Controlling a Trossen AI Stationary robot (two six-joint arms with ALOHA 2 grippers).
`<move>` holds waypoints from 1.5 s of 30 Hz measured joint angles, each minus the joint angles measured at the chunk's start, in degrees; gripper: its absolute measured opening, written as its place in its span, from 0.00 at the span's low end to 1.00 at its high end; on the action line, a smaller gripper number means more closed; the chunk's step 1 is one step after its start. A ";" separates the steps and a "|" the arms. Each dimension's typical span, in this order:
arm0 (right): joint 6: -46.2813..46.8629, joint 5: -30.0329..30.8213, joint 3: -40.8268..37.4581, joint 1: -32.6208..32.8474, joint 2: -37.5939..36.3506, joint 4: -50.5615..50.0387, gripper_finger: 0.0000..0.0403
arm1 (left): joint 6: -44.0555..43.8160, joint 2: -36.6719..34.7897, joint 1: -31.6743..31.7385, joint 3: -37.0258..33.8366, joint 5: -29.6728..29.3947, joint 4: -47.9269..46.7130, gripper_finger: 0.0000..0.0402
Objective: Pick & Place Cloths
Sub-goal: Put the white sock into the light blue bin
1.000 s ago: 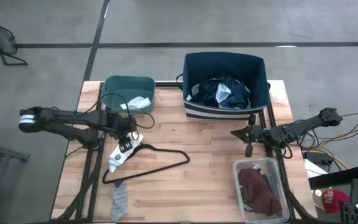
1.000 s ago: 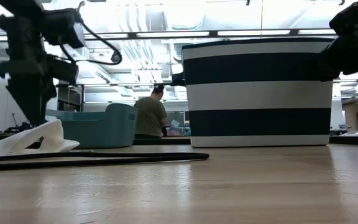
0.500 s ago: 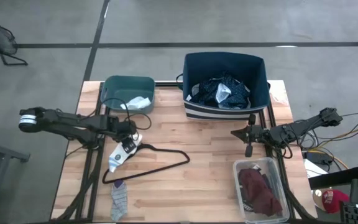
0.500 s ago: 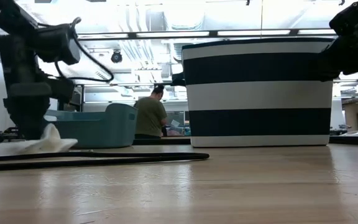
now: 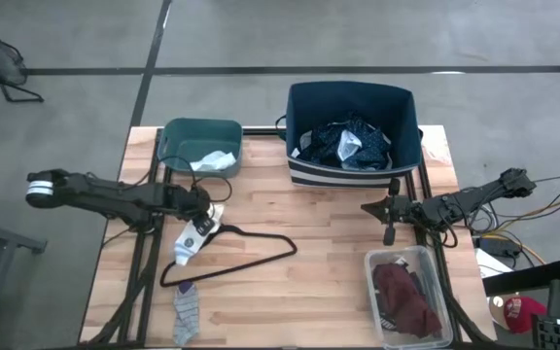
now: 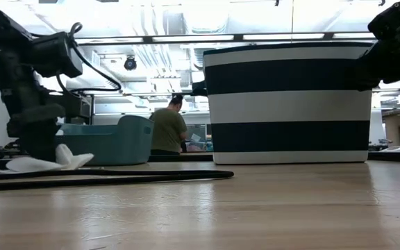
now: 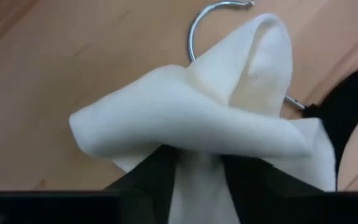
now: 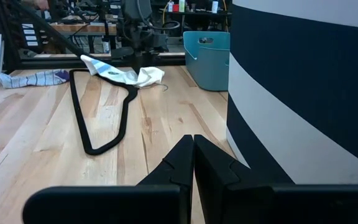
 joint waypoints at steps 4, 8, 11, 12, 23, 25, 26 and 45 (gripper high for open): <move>0.00 0.00 0.00 -0.02 -0.02 0.00 0.02 | -0.01 0.84 0.00 -0.04 -0.32 1.33 0.16; 0.00 0.02 0.00 0.00 0.00 -0.01 0.02 | 3.73 1.14 0.02 -0.17 0.99 6.43 0.04; 0.00 0.00 0.00 -0.01 -0.02 0.00 0.02 | 6.56 0.80 -0.01 0.34 2.68 11.79 0.04; 0.00 0.00 0.00 -0.02 -0.02 0.00 0.02 | 7.32 0.91 -0.09 0.84 3.04 12.73 0.03; 0.00 0.00 0.01 0.00 0.00 0.01 0.02 | 14.11 0.75 -0.11 14.67 0.77 7.74 0.02; 0.00 0.00 0.02 -0.01 0.00 0.00 0.02 | 14.98 0.75 -0.11 17.62 -0.40 4.29 0.02; 0.00 0.01 0.02 0.00 0.00 0.01 0.02 | 15.34 0.75 -0.11 19.14 -1.45 2.92 0.02; 0.00 0.00 0.00 0.00 -0.02 0.00 0.02 | 28.97 0.71 0.00 38.03 -59.49 -11.26 0.02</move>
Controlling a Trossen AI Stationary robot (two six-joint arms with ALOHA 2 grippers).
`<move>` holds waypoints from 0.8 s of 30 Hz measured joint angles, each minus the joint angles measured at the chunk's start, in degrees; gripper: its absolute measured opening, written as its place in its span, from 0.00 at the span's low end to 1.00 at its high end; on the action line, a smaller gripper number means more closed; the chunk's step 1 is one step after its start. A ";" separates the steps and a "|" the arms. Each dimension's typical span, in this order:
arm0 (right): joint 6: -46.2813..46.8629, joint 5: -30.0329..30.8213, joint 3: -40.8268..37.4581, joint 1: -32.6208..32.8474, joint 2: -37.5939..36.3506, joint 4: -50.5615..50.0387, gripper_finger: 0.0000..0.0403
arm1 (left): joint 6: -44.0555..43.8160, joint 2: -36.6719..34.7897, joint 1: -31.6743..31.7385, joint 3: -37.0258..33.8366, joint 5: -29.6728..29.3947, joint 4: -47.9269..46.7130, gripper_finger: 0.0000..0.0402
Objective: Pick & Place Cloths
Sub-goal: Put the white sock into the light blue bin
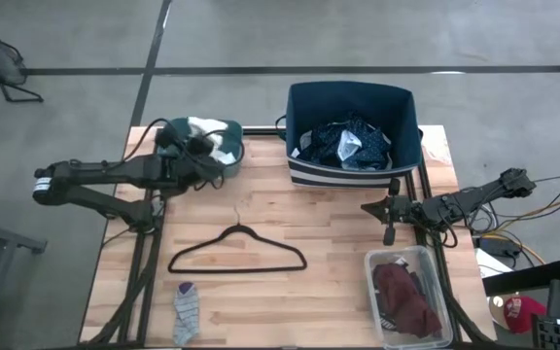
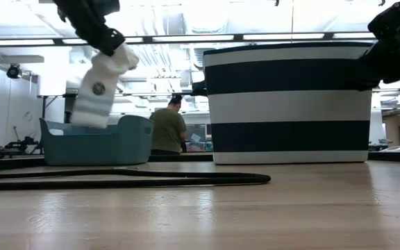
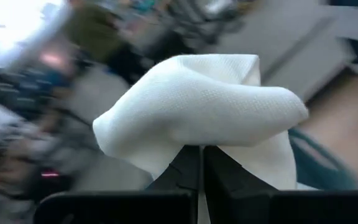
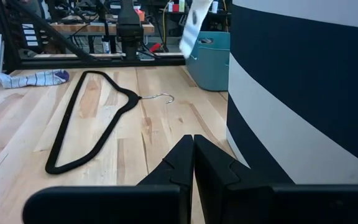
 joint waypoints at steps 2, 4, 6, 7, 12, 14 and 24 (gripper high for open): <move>0.00 0.00 0.01 -0.01 0.01 0.00 0.02 | 2.97 0.00 0.00 0.02 -5.74 1.05 0.02; 0.00 0.00 0.00 -0.02 -0.01 -0.01 0.02 | 5.07 0.00 0.16 -0.22 -10.31 3.15 0.02; 0.00 0.00 0.00 -0.02 0.01 -0.01 0.02 | 7.56 0.00 0.80 -0.51 -13.01 5.63 0.03; 0.00 0.00 0.02 0.00 0.01 0.02 0.02 | 8.57 0.02 1.24 -0.55 -13.08 6.43 0.04; 0.00 0.01 0.02 0.00 0.02 -0.01 0.02 | 8.85 0.05 5.25 -0.74 -4.91 6.89 0.05; 0.00 0.02 0.02 -0.01 0.02 0.02 0.02 | 7.64 0.23 7.61 -1.01 -0.19 6.83 0.05; 0.00 0.01 0.01 -0.02 0.02 0.00 0.02 | 1.31 1.44 21.16 -3.67 22.84 4.75 0.10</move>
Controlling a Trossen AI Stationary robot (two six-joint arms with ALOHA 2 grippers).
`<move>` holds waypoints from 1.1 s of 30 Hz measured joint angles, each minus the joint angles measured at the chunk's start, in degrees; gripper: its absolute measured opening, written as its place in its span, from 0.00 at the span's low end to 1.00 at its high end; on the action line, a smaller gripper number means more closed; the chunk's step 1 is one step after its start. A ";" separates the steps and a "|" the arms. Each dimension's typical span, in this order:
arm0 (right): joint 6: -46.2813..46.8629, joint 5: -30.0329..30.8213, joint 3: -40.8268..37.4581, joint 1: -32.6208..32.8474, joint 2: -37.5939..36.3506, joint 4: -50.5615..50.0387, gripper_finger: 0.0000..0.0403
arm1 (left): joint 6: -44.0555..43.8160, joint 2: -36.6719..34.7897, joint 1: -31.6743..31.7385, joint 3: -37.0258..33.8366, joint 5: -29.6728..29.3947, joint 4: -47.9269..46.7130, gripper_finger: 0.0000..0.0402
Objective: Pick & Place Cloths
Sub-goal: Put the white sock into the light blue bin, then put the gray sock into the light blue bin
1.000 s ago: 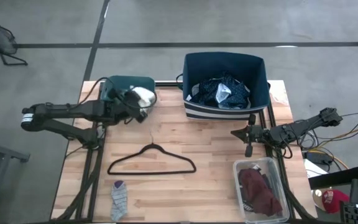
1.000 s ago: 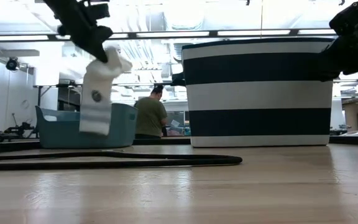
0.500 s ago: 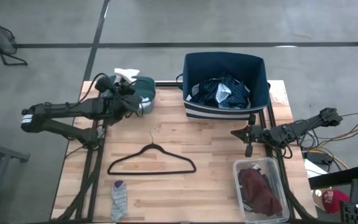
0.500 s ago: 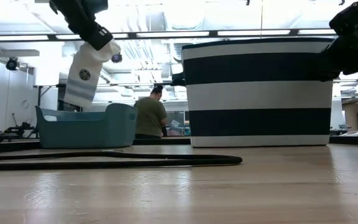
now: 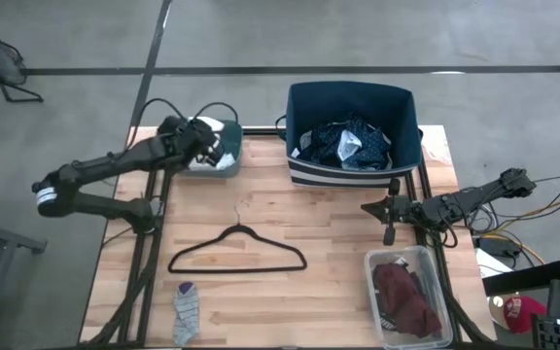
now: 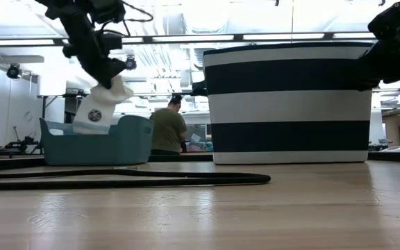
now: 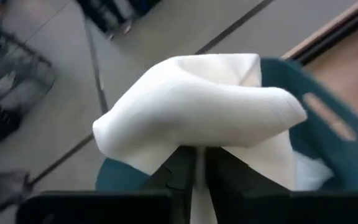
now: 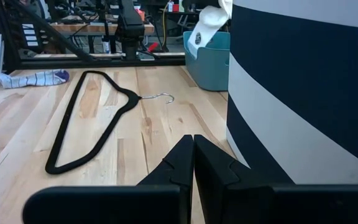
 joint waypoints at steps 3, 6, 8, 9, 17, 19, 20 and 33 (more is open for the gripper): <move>0.00 -0.01 0.01 0.00 0.00 0.02 0.02 | -3.52 0.02 1.52 -0.02 2.29 -2.62 0.16; 0.00 0.01 -0.01 0.00 -0.01 0.01 0.02 | -5.35 0.04 2.22 -0.04 7.26 -4.12 0.25; 0.00 -0.01 0.01 0.02 -0.01 0.01 0.02 | -6.20 0.11 2.22 -0.04 8.11 -4.79 0.32; 0.00 -0.01 0.01 0.00 -0.01 0.01 0.02 | -6.40 0.15 2.22 -0.04 8.82 -5.12 0.35; 0.00 0.01 0.02 0.00 -0.02 0.01 0.02 | -10.71 -1.44 -0.96 -0.44 34.03 -7.31 0.47; 0.00 0.01 0.02 0.00 -0.01 -0.01 0.02 | -11.92 -2.04 -4.80 -1.04 37.35 -7.40 0.47; 0.00 0.00 0.01 0.00 -0.01 -0.01 0.02 | -12.61 -2.25 -7.44 -1.44 37.44 -7.38 0.47; 0.00 -0.01 0.00 0.00 -0.02 0.00 0.02 | -40.54 -2.75 -54.83 -4.57 25.16 -7.32 0.47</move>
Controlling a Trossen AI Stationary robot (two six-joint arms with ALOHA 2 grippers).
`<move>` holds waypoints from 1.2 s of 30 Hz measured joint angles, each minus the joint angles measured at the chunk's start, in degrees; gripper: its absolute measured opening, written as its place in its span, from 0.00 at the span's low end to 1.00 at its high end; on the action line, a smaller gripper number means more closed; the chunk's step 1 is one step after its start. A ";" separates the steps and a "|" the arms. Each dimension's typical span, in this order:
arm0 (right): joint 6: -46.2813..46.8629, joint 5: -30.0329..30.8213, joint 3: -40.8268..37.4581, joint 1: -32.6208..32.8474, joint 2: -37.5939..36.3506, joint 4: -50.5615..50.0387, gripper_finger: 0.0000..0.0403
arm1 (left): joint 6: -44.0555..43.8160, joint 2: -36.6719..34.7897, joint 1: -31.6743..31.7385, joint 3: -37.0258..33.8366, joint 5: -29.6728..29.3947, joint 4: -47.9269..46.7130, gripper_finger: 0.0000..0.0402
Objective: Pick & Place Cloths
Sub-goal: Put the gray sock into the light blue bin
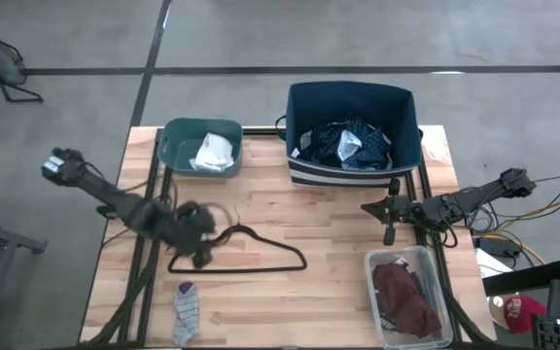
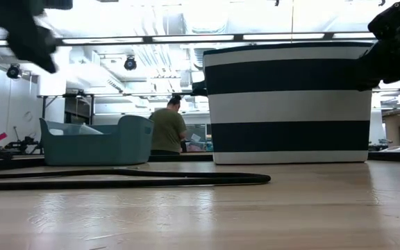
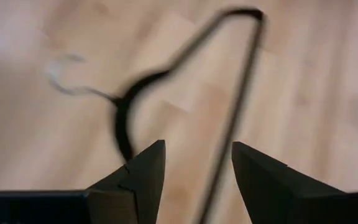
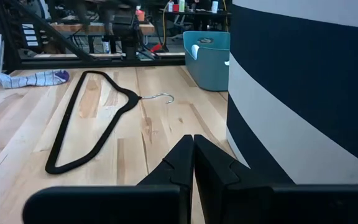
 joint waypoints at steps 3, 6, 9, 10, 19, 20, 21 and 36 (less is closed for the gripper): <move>0.00 0.00 0.02 0.00 0.00 0.00 0.02 | -6.76 0.08 -8.39 0.00 0.53 -0.05 0.47; 0.00 0.01 0.02 0.00 0.00 0.00 0.02 | -9.06 1.12 -15.34 0.00 2.89 -0.07 0.47; 0.00 0.01 0.02 0.01 0.00 0.01 0.02 | -11.36 2.80 -20.53 0.00 1.72 -0.05 0.47; 0.00 0.00 0.02 0.00 0.00 0.00 0.02 | -12.38 3.68 -21.75 0.00 1.08 0.00 0.47; 0.00 0.02 0.02 0.00 0.00 0.00 0.02 | -21.49 17.53 -27.45 0.00 7.28 4.55 0.47; 0.00 0.00 0.01 0.00 0.00 0.02 0.02 | -22.04 18.99 -27.57 0.00 8.24 5.27 0.47; 0.00 0.00 0.02 0.00 0.00 0.02 0.02 | -22.83 20.54 -27.71 0.06 8.92 5.59 0.47; 0.00 0.00 0.02 0.01 0.00 0.01 0.02 | -30.22 31.14 -27.34 0.02 16.16 5.05 0.44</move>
